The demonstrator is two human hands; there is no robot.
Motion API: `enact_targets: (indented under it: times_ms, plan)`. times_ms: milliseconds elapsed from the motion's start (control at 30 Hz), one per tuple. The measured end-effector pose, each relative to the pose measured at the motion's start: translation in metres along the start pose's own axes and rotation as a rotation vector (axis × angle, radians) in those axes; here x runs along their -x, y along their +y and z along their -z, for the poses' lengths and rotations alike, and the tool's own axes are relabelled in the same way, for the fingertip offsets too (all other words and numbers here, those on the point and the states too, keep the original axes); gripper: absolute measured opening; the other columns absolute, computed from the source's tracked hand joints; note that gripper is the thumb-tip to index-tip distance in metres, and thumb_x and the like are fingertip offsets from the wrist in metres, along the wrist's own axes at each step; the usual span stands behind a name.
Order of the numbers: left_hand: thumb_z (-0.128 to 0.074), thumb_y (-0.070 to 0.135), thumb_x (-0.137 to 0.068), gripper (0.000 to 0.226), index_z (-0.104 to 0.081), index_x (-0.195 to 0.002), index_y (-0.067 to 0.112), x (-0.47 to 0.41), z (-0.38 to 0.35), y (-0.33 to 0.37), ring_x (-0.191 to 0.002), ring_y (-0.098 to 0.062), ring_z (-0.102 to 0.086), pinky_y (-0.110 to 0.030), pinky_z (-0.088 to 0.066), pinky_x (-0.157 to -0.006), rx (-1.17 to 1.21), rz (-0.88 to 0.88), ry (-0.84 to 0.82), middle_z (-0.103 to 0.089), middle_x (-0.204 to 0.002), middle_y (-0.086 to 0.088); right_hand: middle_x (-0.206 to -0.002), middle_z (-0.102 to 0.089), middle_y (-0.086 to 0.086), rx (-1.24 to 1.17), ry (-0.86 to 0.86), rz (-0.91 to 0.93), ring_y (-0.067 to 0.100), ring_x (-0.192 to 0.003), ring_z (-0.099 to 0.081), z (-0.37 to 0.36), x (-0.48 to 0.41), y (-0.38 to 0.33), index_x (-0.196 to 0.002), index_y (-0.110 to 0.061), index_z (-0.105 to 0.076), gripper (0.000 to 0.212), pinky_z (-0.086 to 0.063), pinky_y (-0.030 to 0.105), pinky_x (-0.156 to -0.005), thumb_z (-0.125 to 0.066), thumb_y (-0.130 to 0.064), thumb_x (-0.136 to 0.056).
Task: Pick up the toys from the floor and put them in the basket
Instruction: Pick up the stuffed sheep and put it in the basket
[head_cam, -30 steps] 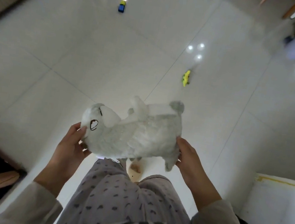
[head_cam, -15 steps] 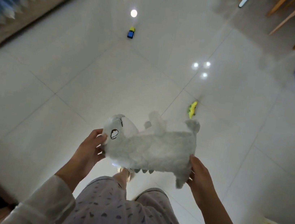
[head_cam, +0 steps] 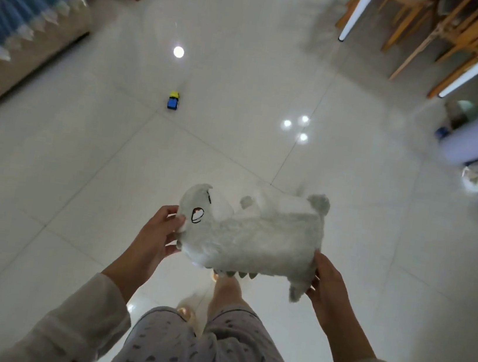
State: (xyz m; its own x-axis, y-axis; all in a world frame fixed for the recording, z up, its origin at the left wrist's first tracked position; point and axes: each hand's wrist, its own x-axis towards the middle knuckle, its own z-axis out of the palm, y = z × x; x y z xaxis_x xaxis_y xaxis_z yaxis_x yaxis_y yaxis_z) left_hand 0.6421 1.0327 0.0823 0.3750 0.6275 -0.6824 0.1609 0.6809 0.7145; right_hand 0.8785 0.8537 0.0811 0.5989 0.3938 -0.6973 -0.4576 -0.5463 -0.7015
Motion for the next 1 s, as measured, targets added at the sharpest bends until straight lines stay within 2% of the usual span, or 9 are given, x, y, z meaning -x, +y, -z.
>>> enact_targets:
  times_ms: [67, 167, 300, 400, 533, 633, 733, 900, 1000]
  plan:
    - [-0.047, 0.022, -0.094, 0.013, -0.060, -0.096, 0.024, -0.023, -0.006, 0.015, -0.073, -0.018, -0.058, -0.031, -0.048, -0.067, 0.015, 0.006, 0.045, -0.065, -0.094, 0.000, -0.085, -0.067, -0.001, 0.016, -0.022, -0.004, 0.019, -0.077, -0.063, -0.011, -0.029, -0.024, -0.087, -0.021, -0.065, 0.020, -0.051, 0.038, -0.076, -0.050, -0.034, -0.092]
    - [-0.046, 0.021, -0.094, 0.014, -0.060, -0.097, 0.023, -0.054, -0.012, 0.041, -0.073, -0.019, -0.057, -0.032, -0.048, -0.066, 0.040, 0.028, 0.121, -0.064, -0.094, -0.002, -0.086, -0.069, 0.001, 0.084, -0.090, -0.022, 0.020, -0.079, -0.065, -0.028, -0.067, -0.063, -0.087, -0.021, -0.065, 0.021, -0.053, 0.036, -0.074, -0.049, -0.033, -0.093]
    - [-0.046, 0.020, -0.095, 0.015, -0.060, -0.098, 0.020, -0.093, -0.020, 0.075, -0.075, -0.023, -0.058, -0.033, -0.048, -0.066, 0.081, 0.060, 0.212, -0.065, -0.093, -0.004, -0.112, -0.064, 0.020, 0.237, -0.194, -0.085, 0.034, -0.095, -0.063, -0.046, -0.120, -0.117, -0.087, -0.015, -0.061, 0.010, -0.054, 0.047, -0.080, -0.053, -0.015, -0.093]
    - [-0.045, 0.016, -0.095, 0.017, -0.057, -0.106, 0.012, -0.120, -0.025, 0.099, -0.072, -0.023, -0.055, -0.033, -0.045, -0.064, 0.150, 0.071, 0.282, -0.062, -0.089, -0.006, -0.112, -0.064, 0.026, 0.275, -0.220, -0.042, 0.042, -0.104, -0.062, -0.064, -0.156, -0.160, -0.099, -0.009, -0.065, 0.022, -0.052, 0.056, -0.088, -0.050, -0.024, -0.094]
    - [-0.043, 0.013, -0.094, 0.014, -0.058, -0.094, 0.012, -0.158, -0.027, 0.132, -0.066, -0.022, -0.050, -0.034, -0.042, -0.061, 0.213, 0.078, 0.333, -0.057, -0.083, -0.007, -0.109, -0.066, 0.015, 0.324, -0.247, -0.007, 0.036, -0.105, -0.061, -0.095, -0.193, -0.214, -0.084, -0.025, -0.064, 0.018, -0.050, 0.051, -0.094, -0.051, -0.033, -0.093]
    - [-0.043, 0.014, -0.095, 0.018, -0.058, -0.086, 0.016, -0.195, -0.026, 0.160, -0.066, -0.023, -0.050, -0.035, -0.043, -0.060, 0.231, 0.078, 0.346, -0.057, -0.084, -0.006, -0.105, -0.065, 0.008, 0.336, -0.246, 0.029, 0.029, -0.100, -0.061, -0.117, -0.221, -0.249, -0.086, -0.026, -0.064, 0.018, -0.052, 0.043, -0.088, -0.051, -0.036, -0.092]
    - [-0.043, 0.014, -0.095, 0.017, -0.058, -0.086, 0.017, -0.242, -0.026, 0.191, -0.068, -0.024, -0.051, -0.036, -0.043, -0.062, 0.232, 0.068, 0.339, -0.057, -0.086, -0.007, -0.101, -0.064, 0.003, 0.306, -0.233, 0.033, 0.026, -0.100, -0.061, -0.139, -0.253, -0.277, -0.087, -0.026, -0.065, 0.019, -0.052, 0.045, -0.091, -0.050, -0.037, -0.092]
    - [-0.043, 0.016, -0.095, 0.012, -0.055, -0.094, 0.014, -0.326, -0.027, 0.265, -0.070, -0.023, -0.051, -0.036, -0.046, -0.063, 0.192, 0.066, 0.302, -0.057, -0.087, -0.006, -0.115, -0.063, 0.014, 0.256, -0.171, -0.078, 0.033, -0.106, -0.060, -0.181, -0.315, -0.332, -0.108, -0.011, -0.062, 0.027, -0.050, 0.047, -0.095, -0.053, -0.031, -0.092]
    - [-0.045, 0.019, -0.095, 0.013, -0.057, -0.099, 0.014, -0.373, -0.031, 0.319, -0.077, -0.024, -0.056, -0.035, -0.050, -0.065, 0.113, 0.048, 0.248, -0.061, -0.094, -0.007, -0.113, -0.065, 0.025, 0.198, -0.135, -0.106, 0.041, -0.105, -0.061, -0.200, -0.344, -0.372, -0.097, -0.006, -0.066, 0.024, -0.050, 0.053, -0.093, -0.056, -0.027, -0.092]
